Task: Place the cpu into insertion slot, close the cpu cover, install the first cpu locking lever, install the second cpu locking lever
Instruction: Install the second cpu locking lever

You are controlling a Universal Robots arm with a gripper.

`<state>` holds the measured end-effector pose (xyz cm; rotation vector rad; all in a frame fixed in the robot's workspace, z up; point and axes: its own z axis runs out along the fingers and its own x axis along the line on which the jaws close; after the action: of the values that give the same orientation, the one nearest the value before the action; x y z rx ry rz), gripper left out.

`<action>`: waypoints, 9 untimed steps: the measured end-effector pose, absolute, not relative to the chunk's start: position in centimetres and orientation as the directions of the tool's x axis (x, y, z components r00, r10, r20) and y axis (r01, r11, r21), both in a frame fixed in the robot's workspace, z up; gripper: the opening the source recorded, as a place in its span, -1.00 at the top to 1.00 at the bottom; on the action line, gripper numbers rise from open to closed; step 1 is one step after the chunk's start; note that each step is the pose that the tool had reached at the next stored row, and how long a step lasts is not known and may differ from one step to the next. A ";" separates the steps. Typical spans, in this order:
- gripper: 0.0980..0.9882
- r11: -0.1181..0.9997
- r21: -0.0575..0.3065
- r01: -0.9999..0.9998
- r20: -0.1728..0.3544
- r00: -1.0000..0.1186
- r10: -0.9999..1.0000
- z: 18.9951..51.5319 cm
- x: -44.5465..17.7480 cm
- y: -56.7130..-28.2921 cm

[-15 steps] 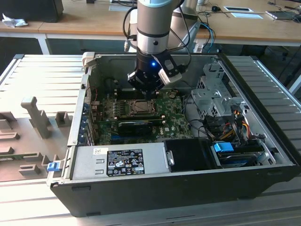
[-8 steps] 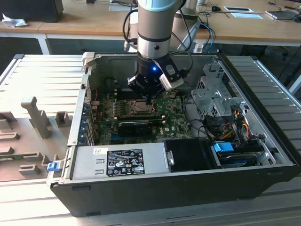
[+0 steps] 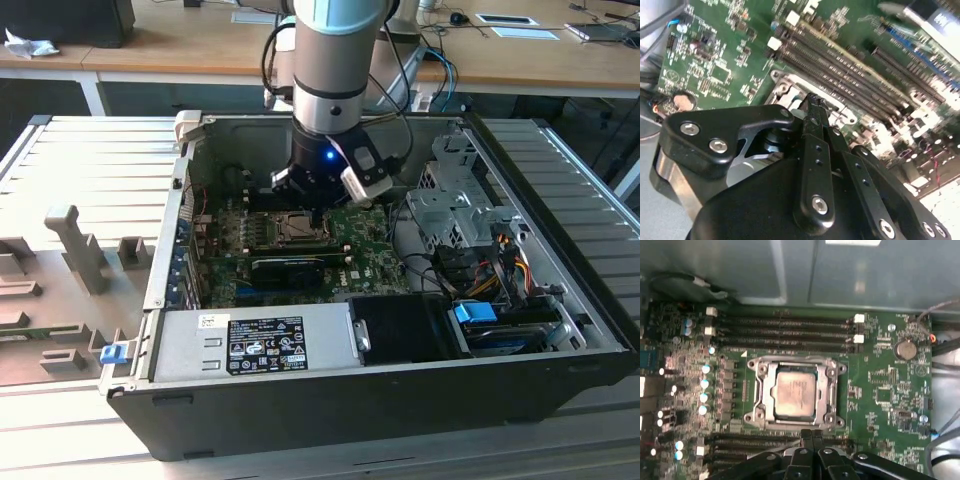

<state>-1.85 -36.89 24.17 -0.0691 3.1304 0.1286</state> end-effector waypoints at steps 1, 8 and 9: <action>0.98 0.996 0.083 -0.044 -0.010 -0.999 -0.044 24.1 -2.0 -37.3; 0.98 0.993 0.109 -0.044 -0.011 -0.999 -0.043 23.6 -5.4 -37.8; 0.98 0.993 0.110 -0.045 -0.011 -0.999 -0.044 23.4 -5.7 -37.8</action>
<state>-5.72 -37.78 23.40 -0.0693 3.1276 0.1729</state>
